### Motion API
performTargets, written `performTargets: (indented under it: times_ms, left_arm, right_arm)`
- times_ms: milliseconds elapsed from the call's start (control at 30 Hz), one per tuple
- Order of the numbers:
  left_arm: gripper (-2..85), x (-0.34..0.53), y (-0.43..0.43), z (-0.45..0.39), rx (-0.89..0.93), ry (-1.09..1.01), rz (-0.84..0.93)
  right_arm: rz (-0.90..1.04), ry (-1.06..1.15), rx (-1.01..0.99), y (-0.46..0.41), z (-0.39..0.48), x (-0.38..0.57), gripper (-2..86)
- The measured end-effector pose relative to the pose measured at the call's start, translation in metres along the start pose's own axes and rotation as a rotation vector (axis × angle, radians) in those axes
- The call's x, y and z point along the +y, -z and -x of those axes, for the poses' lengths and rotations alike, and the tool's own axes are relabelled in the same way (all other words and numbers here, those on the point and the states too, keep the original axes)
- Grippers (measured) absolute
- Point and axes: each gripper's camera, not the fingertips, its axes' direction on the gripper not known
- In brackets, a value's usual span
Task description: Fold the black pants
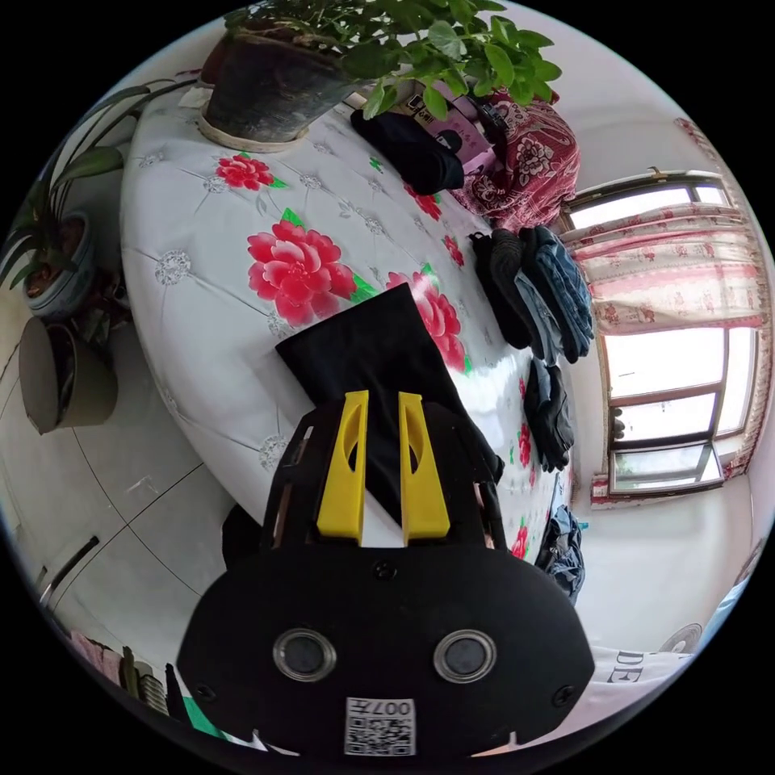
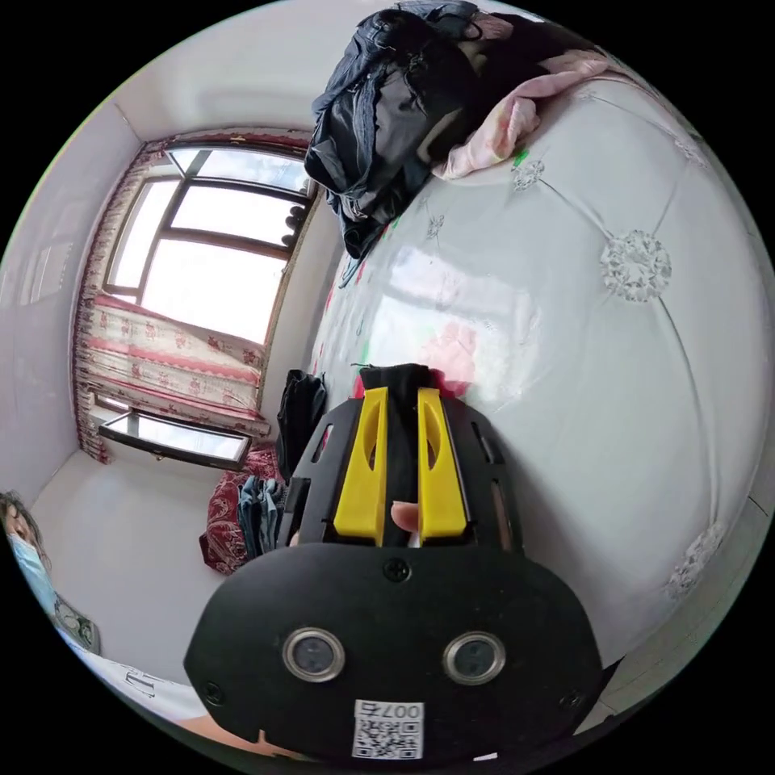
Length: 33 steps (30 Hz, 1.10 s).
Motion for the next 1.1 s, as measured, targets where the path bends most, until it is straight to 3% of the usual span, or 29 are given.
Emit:
performTargets:
  times_ms: [133,300,467,500,567,667,733,900,1100]
  left_arm:
    - [5.8,0.006,0.005,0.010,-0.001,0.029,-0.014]
    - [5.7,0.007,0.017,0.027,0.018,0.065,-0.059]
    - [6.7,0.002,0.024,0.045,0.032,0.080,-0.097]
    - [6.8,0.001,0.023,0.048,0.038,0.084,-0.096]
    - [7.0,0.001,0.016,0.056,0.053,0.096,-0.082]
    - [7.5,-0.001,0.010,0.065,0.061,0.099,-0.074]
    - [7.7,-0.004,0.009,0.072,0.074,0.102,-0.073]
    - [7.9,-0.005,0.015,0.086,0.116,0.099,-0.096]
    - [8.1,-0.009,0.031,0.093,0.114,0.048,-0.142]
  right_arm:
    - [0.091,0.055,-0.122,-0.017,0.042,0.011,1.1]
    - [0.248,0.448,-0.231,-0.044,0.173,0.068,0.7]
    - [0.616,0.962,-0.390,-0.098,0.317,0.242,1.9]
    - [0.668,1.006,-0.403,-0.107,0.325,0.265,2.2]
    - [0.971,1.137,-0.376,-0.149,0.338,0.357,3.5]
    - [1.206,1.168,-0.288,-0.180,0.334,0.432,5.2]
    - [1.231,1.214,-0.233,-0.182,0.337,0.455,6.1]
    - [1.088,1.488,-0.032,-0.188,0.363,0.499,8.3]
    - [1.223,1.718,0.148,-0.233,0.357,0.587,6.9]
